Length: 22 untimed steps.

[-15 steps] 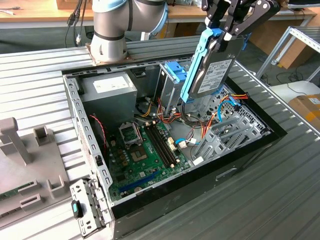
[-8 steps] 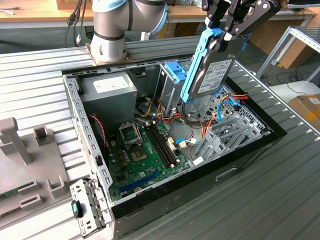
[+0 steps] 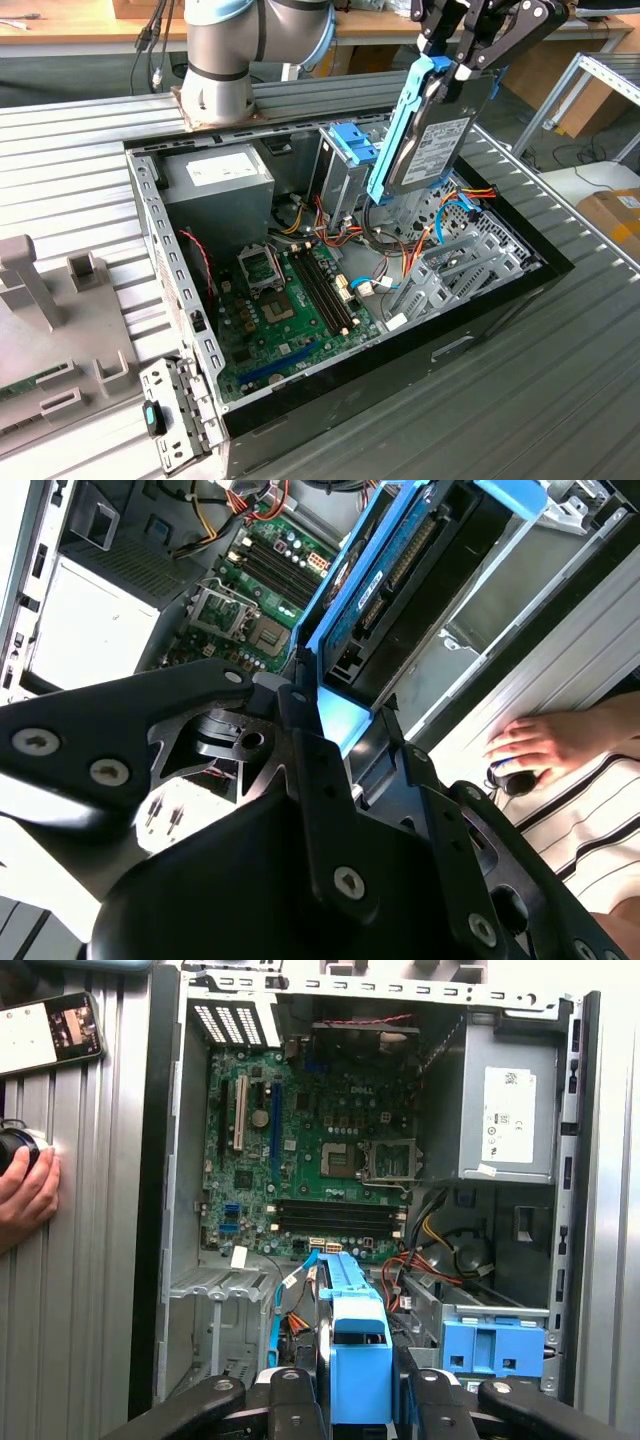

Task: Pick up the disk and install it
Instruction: 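Pick up the disk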

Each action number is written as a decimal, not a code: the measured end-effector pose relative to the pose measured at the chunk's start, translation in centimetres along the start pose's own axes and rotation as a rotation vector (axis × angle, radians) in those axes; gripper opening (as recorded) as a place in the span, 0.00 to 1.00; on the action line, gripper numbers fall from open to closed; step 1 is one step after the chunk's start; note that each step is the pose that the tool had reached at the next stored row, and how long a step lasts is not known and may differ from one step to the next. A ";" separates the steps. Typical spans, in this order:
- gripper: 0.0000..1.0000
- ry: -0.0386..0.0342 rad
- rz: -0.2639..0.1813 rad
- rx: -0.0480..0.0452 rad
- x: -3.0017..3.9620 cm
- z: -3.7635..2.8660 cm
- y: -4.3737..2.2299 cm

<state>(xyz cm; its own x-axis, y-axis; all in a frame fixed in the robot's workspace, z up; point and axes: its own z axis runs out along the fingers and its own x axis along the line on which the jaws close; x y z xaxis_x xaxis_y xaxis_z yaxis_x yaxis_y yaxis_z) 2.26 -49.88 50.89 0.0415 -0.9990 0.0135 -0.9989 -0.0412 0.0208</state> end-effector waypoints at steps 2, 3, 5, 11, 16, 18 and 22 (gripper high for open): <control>0.37 -0.0001 0.000 0.0000 0.07 0.00 0.00; 0.37 -0.0001 0.000 0.0000 0.16 0.01 0.00; 0.37 0.0000 0.000 0.0000 0.37 0.00 0.01; 0.37 -0.0001 0.000 0.0000 0.54 0.01 0.02; 0.37 0.0000 0.000 0.0000 0.57 0.01 0.01; 0.37 0.0001 0.000 0.0000 0.57 0.00 -0.10; 0.37 0.0000 0.000 0.0000 0.73 0.00 -0.25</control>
<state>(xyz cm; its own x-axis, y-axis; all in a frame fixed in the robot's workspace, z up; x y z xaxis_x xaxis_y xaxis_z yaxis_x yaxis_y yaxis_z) 2.54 -50.60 50.90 0.0414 -0.9990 0.0136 -0.9989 -0.0412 0.0208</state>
